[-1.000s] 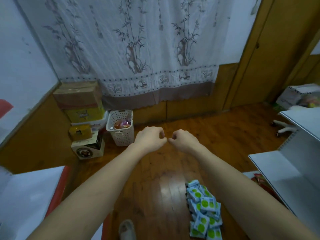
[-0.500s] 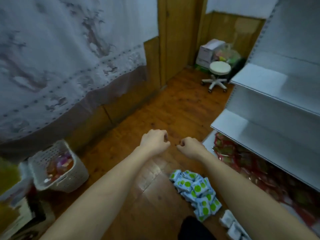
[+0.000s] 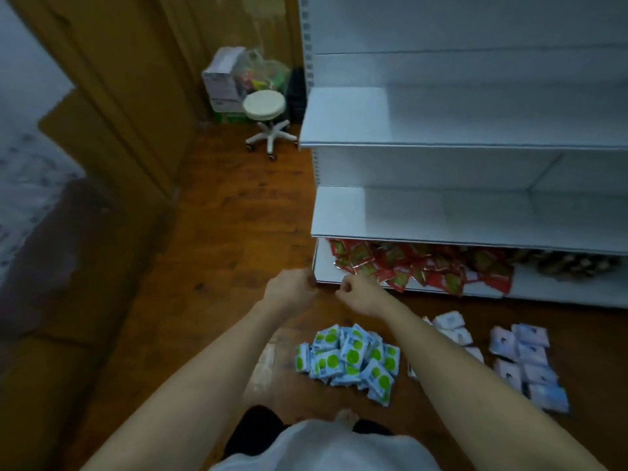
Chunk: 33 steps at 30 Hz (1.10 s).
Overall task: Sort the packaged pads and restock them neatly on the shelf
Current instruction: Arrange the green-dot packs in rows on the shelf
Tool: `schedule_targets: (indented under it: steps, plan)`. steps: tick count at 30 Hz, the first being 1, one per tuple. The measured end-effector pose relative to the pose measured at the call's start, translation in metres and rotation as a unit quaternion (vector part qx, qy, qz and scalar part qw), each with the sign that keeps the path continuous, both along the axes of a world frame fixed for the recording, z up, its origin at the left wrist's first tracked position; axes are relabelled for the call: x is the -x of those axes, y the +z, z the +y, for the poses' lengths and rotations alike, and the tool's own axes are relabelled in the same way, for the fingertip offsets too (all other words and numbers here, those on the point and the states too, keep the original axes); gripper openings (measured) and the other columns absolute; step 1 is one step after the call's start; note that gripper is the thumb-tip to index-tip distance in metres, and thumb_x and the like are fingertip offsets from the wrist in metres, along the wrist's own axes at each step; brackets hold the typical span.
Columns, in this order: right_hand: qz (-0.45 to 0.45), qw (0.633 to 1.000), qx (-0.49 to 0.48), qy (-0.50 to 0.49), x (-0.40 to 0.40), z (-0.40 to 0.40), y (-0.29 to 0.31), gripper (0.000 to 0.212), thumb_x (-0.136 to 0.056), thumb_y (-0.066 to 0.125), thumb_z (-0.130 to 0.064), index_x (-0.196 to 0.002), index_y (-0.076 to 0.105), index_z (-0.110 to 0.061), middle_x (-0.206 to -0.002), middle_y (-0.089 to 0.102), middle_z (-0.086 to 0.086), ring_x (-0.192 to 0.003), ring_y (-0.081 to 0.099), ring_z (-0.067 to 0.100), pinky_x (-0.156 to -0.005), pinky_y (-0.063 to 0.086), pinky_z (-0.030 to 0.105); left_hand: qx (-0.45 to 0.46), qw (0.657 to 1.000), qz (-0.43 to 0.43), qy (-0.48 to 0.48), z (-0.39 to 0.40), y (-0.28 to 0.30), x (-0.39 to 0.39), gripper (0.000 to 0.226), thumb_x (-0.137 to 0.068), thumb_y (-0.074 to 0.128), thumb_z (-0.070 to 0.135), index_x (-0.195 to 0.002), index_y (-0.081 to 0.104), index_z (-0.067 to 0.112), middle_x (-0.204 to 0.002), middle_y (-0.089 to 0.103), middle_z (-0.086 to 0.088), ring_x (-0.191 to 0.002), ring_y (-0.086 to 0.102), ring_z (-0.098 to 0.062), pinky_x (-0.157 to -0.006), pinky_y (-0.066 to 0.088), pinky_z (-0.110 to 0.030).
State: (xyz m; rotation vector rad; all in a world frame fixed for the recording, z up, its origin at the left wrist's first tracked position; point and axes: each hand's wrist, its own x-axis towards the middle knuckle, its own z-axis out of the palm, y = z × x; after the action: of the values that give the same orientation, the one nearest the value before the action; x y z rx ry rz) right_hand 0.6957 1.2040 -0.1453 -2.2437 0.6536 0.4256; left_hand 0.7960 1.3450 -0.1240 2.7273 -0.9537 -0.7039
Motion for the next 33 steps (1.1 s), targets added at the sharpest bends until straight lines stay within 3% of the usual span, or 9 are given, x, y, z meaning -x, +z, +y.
schedule_targets:
  steps: [8, 13, 19, 22, 25, 29, 31, 33]
  plan:
    - [0.049, 0.963, -0.055, -0.258, 0.015, -0.039, -0.053, 0.015, -0.094, 0.055, -0.030, -0.085, 0.052, -0.018, -0.079, 0.055, 0.001, -0.078, 0.055, 0.022, -0.069, 0.042, 0.033, -0.034, 0.984, 0.070, -0.163, -0.075, -0.050, -0.047, 0.026, -0.086, 0.057, 0.036, -0.109, 0.064, 0.025, -0.112, 0.068, -0.003, -0.105, 0.062, -0.024, -0.084, 0.050, -0.033]
    - [0.086, 0.896, -0.090, -0.426, 0.001, -0.032, -0.089, 0.024, -0.092, 0.055, -0.025, -0.072, 0.044, -0.020, -0.070, 0.047, 0.002, -0.067, 0.047, 0.019, -0.060, 0.036, 0.031, -0.049, 0.956, 0.117, -0.265, -0.107, -0.097, -0.088, 0.029, -0.087, 0.056, 0.038, -0.113, 0.060, 0.023, -0.113, 0.066, -0.004, -0.106, 0.061, -0.025, -0.087, 0.052, -0.037]
    - [0.126, 0.823, -0.146, -0.535, -0.013, -0.008, -0.123, 0.020, -0.092, 0.056, -0.022, -0.075, 0.049, -0.015, -0.078, 0.055, 0.012, -0.074, 0.057, 0.025, -0.066, 0.042, 0.032, -0.094, 0.924, 0.193, -0.316, -0.112, -0.146, -0.118, 0.026, -0.090, 0.058, 0.034, -0.111, 0.059, 0.018, -0.103, 0.067, -0.006, -0.098, 0.063, -0.025, -0.072, 0.048, -0.031]
    - [0.138, 0.806, -0.180, -0.547, -0.009, 0.000, -0.143, 0.014, -0.093, 0.055, -0.024, -0.081, 0.052, -0.018, -0.076, 0.055, 0.011, -0.068, 0.053, 0.022, -0.064, 0.041, 0.032, -0.128, 0.910, 0.213, -0.332, -0.107, -0.175, -0.117, 0.025, -0.092, 0.058, 0.030, -0.114, 0.055, 0.017, -0.104, 0.066, -0.008, -0.093, 0.062, -0.025, -0.069, 0.043, -0.032]
    - [0.140, 0.814, -0.184, -0.533, 0.007, 0.000, -0.178, 0.017, -0.094, 0.056, -0.025, -0.082, 0.056, -0.013, -0.075, 0.055, 0.010, -0.065, 0.052, 0.020, -0.064, 0.044, 0.036, -0.155, 0.908, 0.238, -0.308, -0.109, -0.212, -0.103, 0.028, -0.096, 0.056, 0.032, -0.119, 0.052, 0.017, -0.100, 0.067, -0.015, -0.077, 0.057, -0.024, -0.069, 0.047, -0.040]
    - [0.184, 0.848, -0.180, -0.464, 0.035, -0.001, -0.244, 0.024, -0.099, 0.051, -0.019, -0.113, 0.062, -0.003, -0.110, 0.061, 0.013, -0.103, 0.059, 0.028, -0.077, 0.036, 0.025, -0.167, 0.919, 0.248, -0.257, -0.107, -0.278, -0.079, 0.033, -0.092, 0.058, 0.030, -0.122, 0.050, 0.018, -0.103, 0.067, -0.011, -0.088, 0.062, -0.027, -0.072, 0.048, -0.037]
    - [0.192, 0.863, -0.182, -0.431, 0.048, -0.001, -0.289, 0.021, -0.099, 0.049, -0.014, -0.103, 0.062, 0.002, -0.104, 0.061, 0.016, -0.101, 0.058, 0.033, -0.083, 0.039, 0.031, -0.178, 0.924, 0.253, -0.223, -0.102, -0.319, -0.064, 0.035, -0.089, 0.060, 0.028, -0.122, 0.049, 0.019, -0.105, 0.066, -0.009, -0.091, 0.062, -0.028, -0.072, 0.049, -0.035]
    - [0.193, 0.870, -0.199, -0.407, 0.059, -0.002, -0.338, 0.023, -0.097, 0.050, -0.010, -0.075, 0.054, -0.004, -0.078, 0.055, 0.015, -0.081, 0.055, 0.031, -0.077, 0.044, 0.040, -0.198, 0.927, 0.250, -0.198, -0.098, -0.362, -0.049, 0.037, -0.086, 0.061, 0.027, -0.120, 0.049, 0.022, -0.105, 0.066, -0.007, -0.094, 0.062, -0.027, -0.075, 0.051, -0.036]
